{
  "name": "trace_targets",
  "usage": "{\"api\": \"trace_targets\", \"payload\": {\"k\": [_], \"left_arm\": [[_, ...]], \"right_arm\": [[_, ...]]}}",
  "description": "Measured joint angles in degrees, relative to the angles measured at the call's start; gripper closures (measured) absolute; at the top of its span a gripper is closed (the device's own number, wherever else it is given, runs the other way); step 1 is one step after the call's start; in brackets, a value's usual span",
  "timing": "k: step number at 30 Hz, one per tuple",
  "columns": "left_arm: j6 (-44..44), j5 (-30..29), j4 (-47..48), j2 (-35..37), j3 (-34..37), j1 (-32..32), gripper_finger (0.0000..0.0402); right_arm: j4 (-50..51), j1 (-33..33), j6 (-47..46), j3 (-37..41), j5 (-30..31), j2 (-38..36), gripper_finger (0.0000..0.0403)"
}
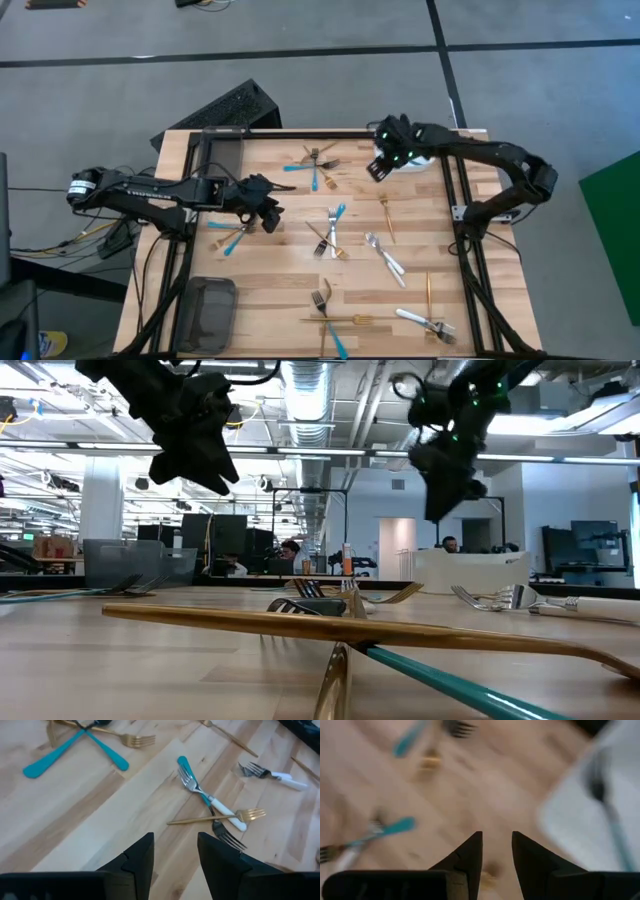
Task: Sort silverware by color (type)
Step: Put the gold fork into the top black bin
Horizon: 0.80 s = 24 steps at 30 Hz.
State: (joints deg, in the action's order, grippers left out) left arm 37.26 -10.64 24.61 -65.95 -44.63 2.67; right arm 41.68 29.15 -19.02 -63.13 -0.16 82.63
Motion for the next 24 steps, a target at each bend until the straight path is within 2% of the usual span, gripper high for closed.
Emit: {"api": "trace_targets", "payload": {"k": [6, 11, 16, 24], "left_arm": [[-2.9, -0.1, 4.2, 0.0, -2.1, 0.8, 0.0262], [-7.5, -0.8, 4.7, 0.0, -2.4, 0.8, 0.0262], [-16.3, -3.1, 4.4, 0.0, -2.3, 1.1, 0.0262], [-19.9, 1.4, 4.1, 0.0, -2.3, 2.3, 0.0262]], "right_arm": [[-8.0, -12.1, -12.0, 0.0, -0.1, 2.2, 0.0275], [-9.3, -19.7, -17.8, 0.0, -0.6, 5.1, 0.0275], [-9.3, -23.4, -26.4, 0.0, -0.3, 8.8, 0.0275], [-11.5, -28.9, -37.8, 0.0, 0.1, 12.5, 0.0275]]}}
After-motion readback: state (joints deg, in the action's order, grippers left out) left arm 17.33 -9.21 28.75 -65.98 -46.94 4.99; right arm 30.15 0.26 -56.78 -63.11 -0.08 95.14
